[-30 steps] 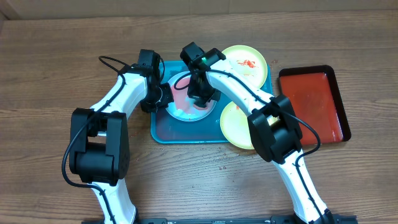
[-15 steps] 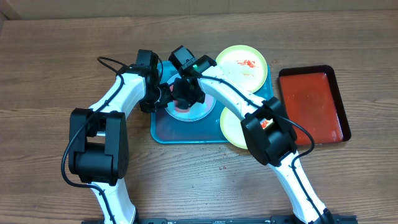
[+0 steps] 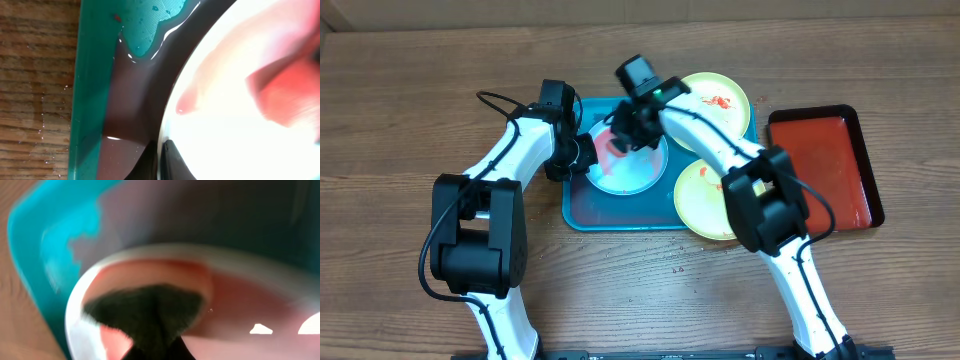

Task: Clean dirty plates on tray and stack at the side
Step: 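Scrub the white plate with the sponge while the left gripper holds it, then lift the white plate with the left gripper, tilting it up off the tray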

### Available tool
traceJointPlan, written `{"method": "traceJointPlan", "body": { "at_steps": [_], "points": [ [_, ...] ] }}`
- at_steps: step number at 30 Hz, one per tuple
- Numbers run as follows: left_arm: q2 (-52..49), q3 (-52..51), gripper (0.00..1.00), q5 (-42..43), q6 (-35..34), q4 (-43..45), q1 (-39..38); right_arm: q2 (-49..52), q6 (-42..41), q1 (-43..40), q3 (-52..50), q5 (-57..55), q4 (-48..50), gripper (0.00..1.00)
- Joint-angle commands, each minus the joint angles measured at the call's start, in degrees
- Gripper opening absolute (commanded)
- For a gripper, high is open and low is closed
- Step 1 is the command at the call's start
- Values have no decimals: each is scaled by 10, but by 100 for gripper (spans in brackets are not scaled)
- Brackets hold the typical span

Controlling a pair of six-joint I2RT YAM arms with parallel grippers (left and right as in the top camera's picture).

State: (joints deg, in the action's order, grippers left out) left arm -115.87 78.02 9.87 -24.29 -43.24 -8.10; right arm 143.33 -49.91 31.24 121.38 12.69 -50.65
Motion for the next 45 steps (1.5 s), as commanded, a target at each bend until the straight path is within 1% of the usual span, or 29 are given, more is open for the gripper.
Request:
{"method": "traceJointPlan", "body": {
  "at_steps": [1, 8, 13, 16, 20, 22, 25, 28, 33, 38, 45],
  "points": [
    [-11, -14, 4, 7, 1, -6, -8, 30, -2, -38, -14, -51, -30, 4],
    [-11, -14, 4, 7, 0, -3, -8, 30, 54, -53, -14, -44, -143, 4],
    [-11, -14, 4, 5, 0, 1, -8, 30, 112, -34, -14, 19, -212, 4],
    [-11, -14, 4, 5, 4, 4, -8, 30, 192, -22, -14, 104, -226, 4],
    [-11, -13, 4, 7, 39, 16, -8, 24, 321, -16, -14, 232, -252, 4],
    [-11, -11, 4, 7, 61, 19, -8, 13, 351, -16, -14, 252, -269, 4],
    [-9, 1, 4, 7, 94, 15, -8, -23, 380, -25, -14, 252, -284, 4],
    [3, 12, 4, 7, 113, 13, -8, -71, 396, -41, -13, 252, -286, 4],
    [33, 25, 4, -21, 115, 8, -8, -155, 404, -79, -13, 249, -285, 4],
    [78, 31, 4, -83, 115, -21, -8, -221, 408, -121, -13, 229, -289, 4],
    [177, 31, 4, -160, 126, -53, -15, -263, 408, -177, -13, 182, -298, 4]
  ]
}}
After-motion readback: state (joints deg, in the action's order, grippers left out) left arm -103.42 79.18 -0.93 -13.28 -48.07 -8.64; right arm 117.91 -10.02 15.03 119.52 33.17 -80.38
